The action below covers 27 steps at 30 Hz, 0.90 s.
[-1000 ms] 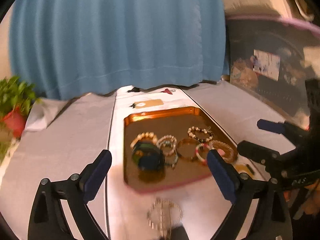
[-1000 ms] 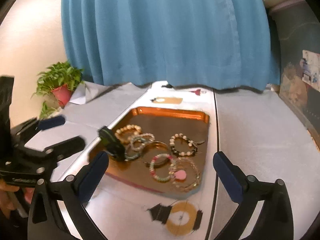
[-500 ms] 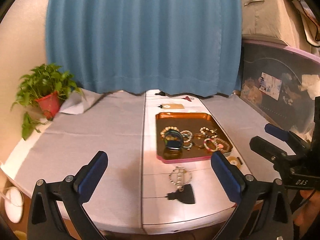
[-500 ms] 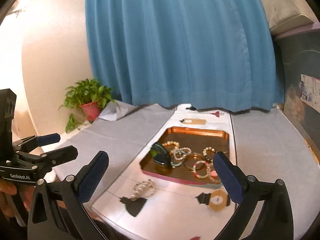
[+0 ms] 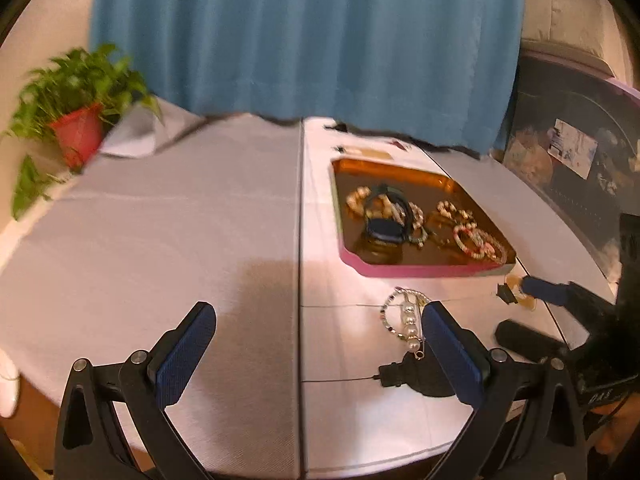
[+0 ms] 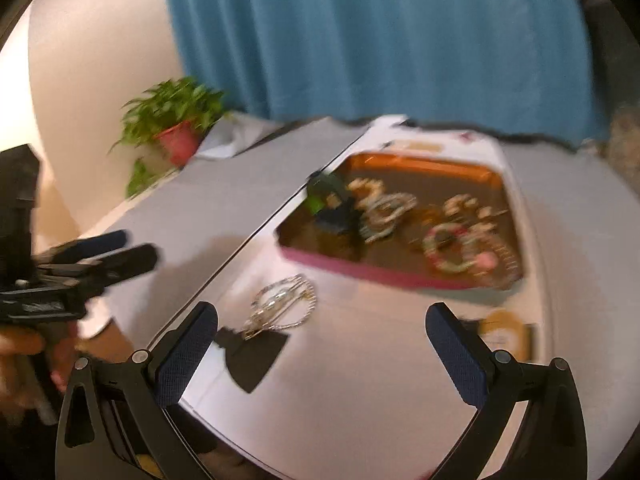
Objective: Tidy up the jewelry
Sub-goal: 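Grasp the silver pearl bar pin with the left tool while the right tool grasps the beaded chain bracelet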
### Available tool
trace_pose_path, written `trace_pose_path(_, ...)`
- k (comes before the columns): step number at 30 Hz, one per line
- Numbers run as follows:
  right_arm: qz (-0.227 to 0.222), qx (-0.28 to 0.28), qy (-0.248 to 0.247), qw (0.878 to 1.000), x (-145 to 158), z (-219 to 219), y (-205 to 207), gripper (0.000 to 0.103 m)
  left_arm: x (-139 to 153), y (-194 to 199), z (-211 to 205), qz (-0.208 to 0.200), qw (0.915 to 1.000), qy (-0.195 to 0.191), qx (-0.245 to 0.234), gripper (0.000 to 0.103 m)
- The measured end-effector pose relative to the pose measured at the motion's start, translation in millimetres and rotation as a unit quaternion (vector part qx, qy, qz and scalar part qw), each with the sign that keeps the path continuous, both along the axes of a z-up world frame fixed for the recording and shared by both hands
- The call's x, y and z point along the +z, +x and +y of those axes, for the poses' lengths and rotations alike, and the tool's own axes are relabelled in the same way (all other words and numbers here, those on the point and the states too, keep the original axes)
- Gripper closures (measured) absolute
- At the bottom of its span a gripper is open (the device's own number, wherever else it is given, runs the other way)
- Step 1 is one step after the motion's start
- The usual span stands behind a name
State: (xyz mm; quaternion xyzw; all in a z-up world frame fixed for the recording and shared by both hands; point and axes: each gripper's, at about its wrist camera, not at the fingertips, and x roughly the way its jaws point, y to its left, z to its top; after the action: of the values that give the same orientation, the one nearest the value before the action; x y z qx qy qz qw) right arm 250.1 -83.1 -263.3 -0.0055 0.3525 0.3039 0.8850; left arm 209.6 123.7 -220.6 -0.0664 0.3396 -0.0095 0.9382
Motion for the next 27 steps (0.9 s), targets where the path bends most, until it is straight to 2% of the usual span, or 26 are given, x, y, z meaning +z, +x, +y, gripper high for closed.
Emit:
trace_pose_path(1,0.007,0.005,-0.009,1.000,-5.7,4.6,4.4,0.004,-4.5,4.7,-1.5,0.004,1.0000,-0.005,-0.006,0.002)
trace_pose_path(2,0.012,0.011,-0.018,1.000,-10.1,8.6,7.5,0.017,-11.0,12.6,-5.0,0.011,0.9998,-0.010,-0.015,0.004)
trace_pose_path(3,0.013,0.022,-0.031,0.999,-15.0,14.0,11.6,0.038,-13.4,18.0,-8.6,0.013,0.9995,-0.013,-0.025,0.009)
trace_pose_path(4,0.013,0.025,-0.043,0.999,-18.6,17.5,14.5,0.047,-15.2,23.5,-12.5,0.014,0.9990,-0.016,-0.039,0.013)
trace_pose_path(6,0.016,0.035,-0.072,0.997,-27.7,26.1,22.4,0.068,-16.0,33.0,-20.9,0.019,0.9972,-0.020,-0.069,0.036)
trace_pose_path(7,0.020,0.042,-0.074,0.996,-30.0,28.4,25.9,0.070,-16.4,36.6,-25.9,0.023,0.9957,-0.020,-0.087,0.045)
trace_pose_path(8,0.025,0.048,-0.072,0.996,-31.5,30.5,29.1,0.072,-17.0,40.8,-30.0,0.031,0.9937,-0.021,-0.106,0.061)
trace_pose_path(9,0.029,0.054,-0.070,0.996,-32.0,32.0,31.0,0.072,-17.9,42.8,-33.8,0.037,0.9917,-0.024,-0.120,0.068)
trace_pose_path(14,0.027,0.068,-0.078,0.994,-30.0,39.0,35.3,0.072,-34.0,51.7,-51.3,0.075,0.9811,-0.025,-0.177,0.077)
trace_pose_path(17,0.036,0.070,-0.094,0.993,-35.8,41.5,37.6,0.074,-37.5,52.2,-55.4,0.080,0.9793,-0.014,-0.185,0.077)
trace_pose_path(19,0.025,0.073,-0.106,0.991,-35.6,44.5,35.7,0.075,-37.1,52.0,-53.6,0.081,0.9788,-0.013,-0.187,0.078)
trace_pose_path(20,0.014,0.076,-0.119,0.990,-36.0,47.6,33.9,0.075,-37.2,51.1,-54.2,0.080,0.9796,-0.007,-0.184,0.083)
trace_pose_path(21,0.003,0.079,-0.132,0.988,-37.1,50.9,31.7,0.077,-37.1,51.1,-54.1,0.080,0.9803,0.000,-0.180,0.092)
trace_pose_path(22,-0.004,0.081,-0.139,0.987,-37.0,53.8,30.4,0.079,-38.4,51.9,-53.5,0.082,0.9798,-0.001,-0.182,0.094)
trace_pose_path(23,-0.008,0.092,-0.139,0.986,-36.9,57.2,27.8,0.092,-39.5,51.3,-53.2,0.087,0.9786,-0.011,-0.186,0.094)
trace_pose_path(24,-0.013,0.098,-0.143,0.985,-36.6,60.0,25.9,0.097,-39.6,50.5,-52.3,0.085,0.9792,-0.012,-0.184,0.094)
trace_pose_path(25,-0.022,0.100,-0.154,0.983,-36.8,62.9,23.6,0.098,-38.0,49.1,-50.8,0.080,0.9797,-0.016,-0.183,0.094)
trace_pose_path(27,-0.034,0.102,-0.166,0.980,-36.8,64.1,20.5,0.099,-29.9,48.0,-37.2,0.069,0.9778,-0.074,-0.183,0.094)
